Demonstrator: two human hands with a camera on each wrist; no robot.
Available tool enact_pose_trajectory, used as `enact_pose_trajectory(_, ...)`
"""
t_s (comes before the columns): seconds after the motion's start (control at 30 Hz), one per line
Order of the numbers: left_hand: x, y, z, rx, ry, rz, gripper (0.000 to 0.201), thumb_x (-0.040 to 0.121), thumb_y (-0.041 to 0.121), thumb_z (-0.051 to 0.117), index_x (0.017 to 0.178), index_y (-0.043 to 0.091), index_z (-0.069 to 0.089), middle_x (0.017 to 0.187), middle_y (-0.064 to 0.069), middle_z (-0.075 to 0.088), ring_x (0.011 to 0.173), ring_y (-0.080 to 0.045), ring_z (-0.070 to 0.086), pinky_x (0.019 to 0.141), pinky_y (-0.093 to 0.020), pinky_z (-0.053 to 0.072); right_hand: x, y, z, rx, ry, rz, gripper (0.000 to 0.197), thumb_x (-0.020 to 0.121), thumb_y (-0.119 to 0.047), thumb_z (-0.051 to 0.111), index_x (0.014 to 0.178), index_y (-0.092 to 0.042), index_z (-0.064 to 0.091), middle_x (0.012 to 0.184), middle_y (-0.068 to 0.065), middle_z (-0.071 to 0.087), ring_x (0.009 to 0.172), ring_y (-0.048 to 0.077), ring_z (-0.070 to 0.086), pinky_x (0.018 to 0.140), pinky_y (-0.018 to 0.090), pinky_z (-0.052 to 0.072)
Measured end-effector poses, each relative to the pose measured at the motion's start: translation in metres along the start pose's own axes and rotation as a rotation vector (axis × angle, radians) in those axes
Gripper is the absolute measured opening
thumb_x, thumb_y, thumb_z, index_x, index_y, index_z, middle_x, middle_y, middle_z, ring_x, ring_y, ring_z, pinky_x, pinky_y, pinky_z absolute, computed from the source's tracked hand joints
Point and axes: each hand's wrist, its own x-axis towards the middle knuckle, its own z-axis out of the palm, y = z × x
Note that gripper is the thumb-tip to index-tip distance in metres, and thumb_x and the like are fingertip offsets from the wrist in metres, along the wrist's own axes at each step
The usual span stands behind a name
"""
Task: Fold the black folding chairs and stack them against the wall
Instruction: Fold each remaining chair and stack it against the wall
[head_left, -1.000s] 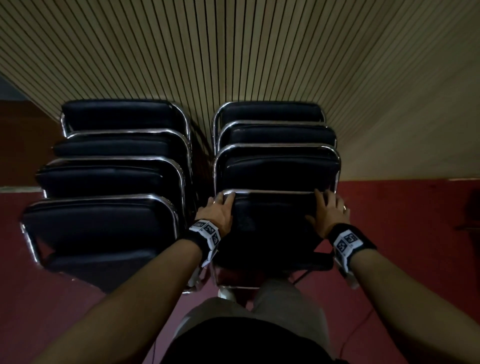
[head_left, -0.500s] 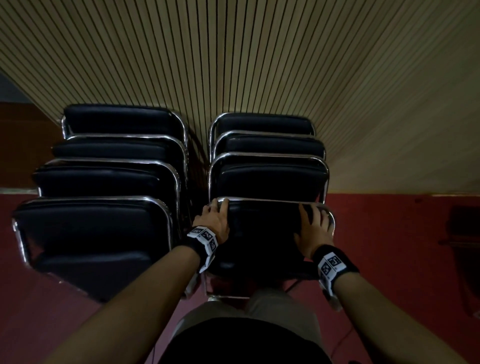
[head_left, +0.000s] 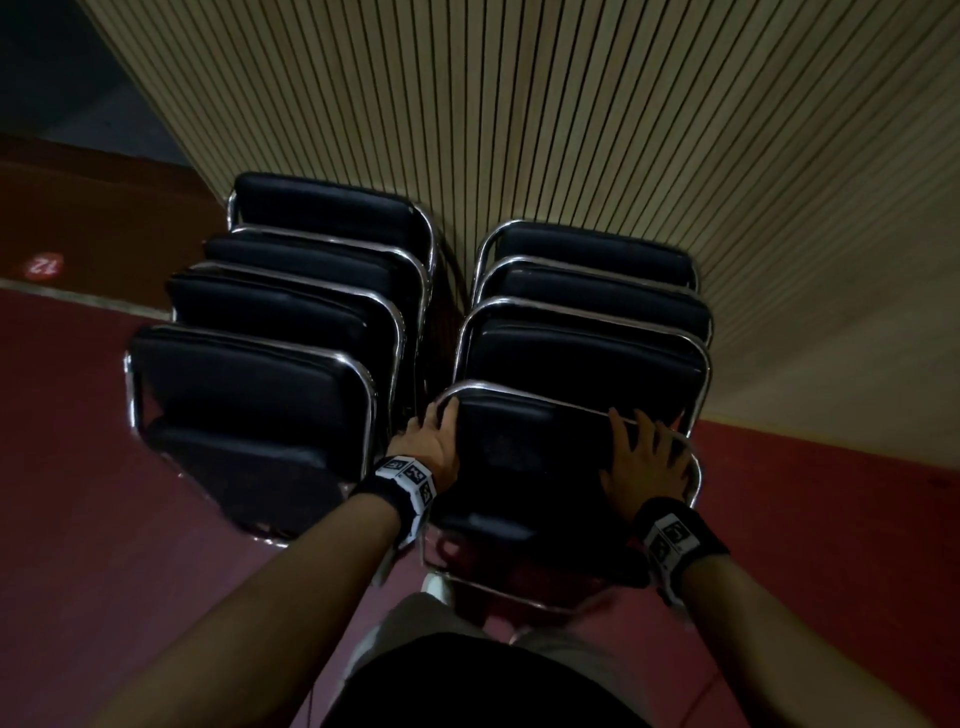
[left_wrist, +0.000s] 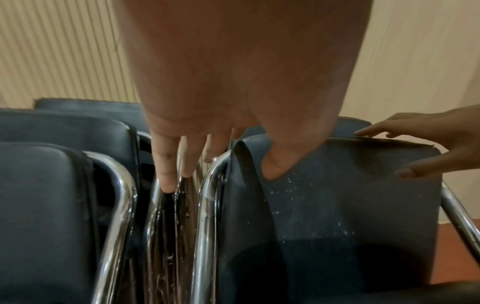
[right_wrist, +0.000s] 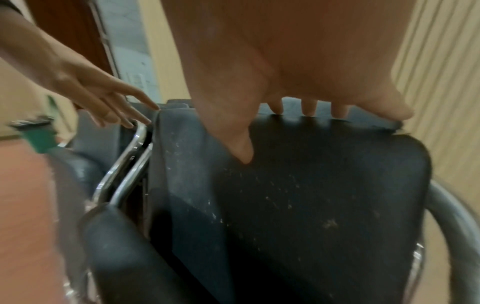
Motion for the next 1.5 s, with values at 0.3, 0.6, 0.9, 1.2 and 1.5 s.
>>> enact_pose_trajectory(0.3, -0.037, 0.037, 0.001, -0.066, 0.118, -0.108, 0.07, 0.096, 0.037, 0.039, 0.157, 0.03, 0.005, 0.166, -0.005, 0.017, 0.127, -0.041, 0.051, 0.102, -0.056, 0.045, 0.008, 0.008, -0.023, 0.013, -0.039, -0.259, 0.075, 0.094, -0.04, 0.057, 0.158, -0.025, 0.019, 0.16, 0.011, 0.016, 0.147, 0.039, 0.016, 0.115, 0.068, 0.021)
enact_pose_trajectory(0.6, -0.113, 0.039, 0.023, -0.148, 0.18, -0.265, 0.035, 0.097, 0.041, 0.043, 0.124, 0.019, 0.043, 0.121, -0.013, 0.066, 0.107, -0.039, 0.063, 0.091, -0.05, 0.052, -0.012, -0.036, -0.042, -0.091, 0.024, -0.56, 0.052, 0.092, -0.037, 0.056, 0.14, -0.02, 0.045, 0.145, 0.009, 0.041, 0.131, 0.035, 0.037, 0.11, 0.055, 0.035)
enact_pose_trajectory(0.9, -0.244, -0.018, 0.028, -0.159, 0.251, -0.529, 0.043, 0.098, 0.038, 0.043, 0.133, 0.013, 0.044, 0.124, -0.018, 0.062, 0.109, -0.039, 0.062, 0.093, -0.048, 0.053, -0.091, -0.129, -0.086, -0.103, -0.064, -0.936, 0.042, 0.097, -0.032, 0.048, 0.136, -0.015, 0.051, 0.136, 0.01, 0.047, 0.126, 0.035, 0.043, 0.099, 0.048, 0.048)
enact_pose_trajectory(1.2, -0.476, -0.082, 0.131, -0.33, 0.346, -0.838, 0.049, 0.1, 0.039, 0.043, 0.145, 0.02, 0.043, 0.136, -0.016, 0.058, 0.117, -0.039, 0.06, 0.098, -0.049, 0.051, -0.305, -0.264, -0.066, -0.227, -0.187, -1.295, 0.031, 0.093, -0.031, 0.049, 0.117, -0.022, 0.067, 0.12, 0.004, 0.066, 0.109, 0.029, 0.064, 0.093, 0.04, 0.054)
enact_pose_trajectory(1.5, -0.801, -0.113, 0.363, -0.619, 0.436, -1.337, 0.048, 0.097, 0.038, 0.045, 0.14, 0.018, 0.05, 0.137, -0.015, 0.057, 0.118, -0.039, 0.06, 0.1, -0.049, 0.051, -0.681, -0.342, 0.051, -0.447, -0.286, -1.831, 0.033, 0.097, -0.028, 0.045, 0.119, -0.018, 0.067, 0.118, 0.008, 0.07, 0.104, 0.03, 0.065, 0.092, 0.041, 0.054)
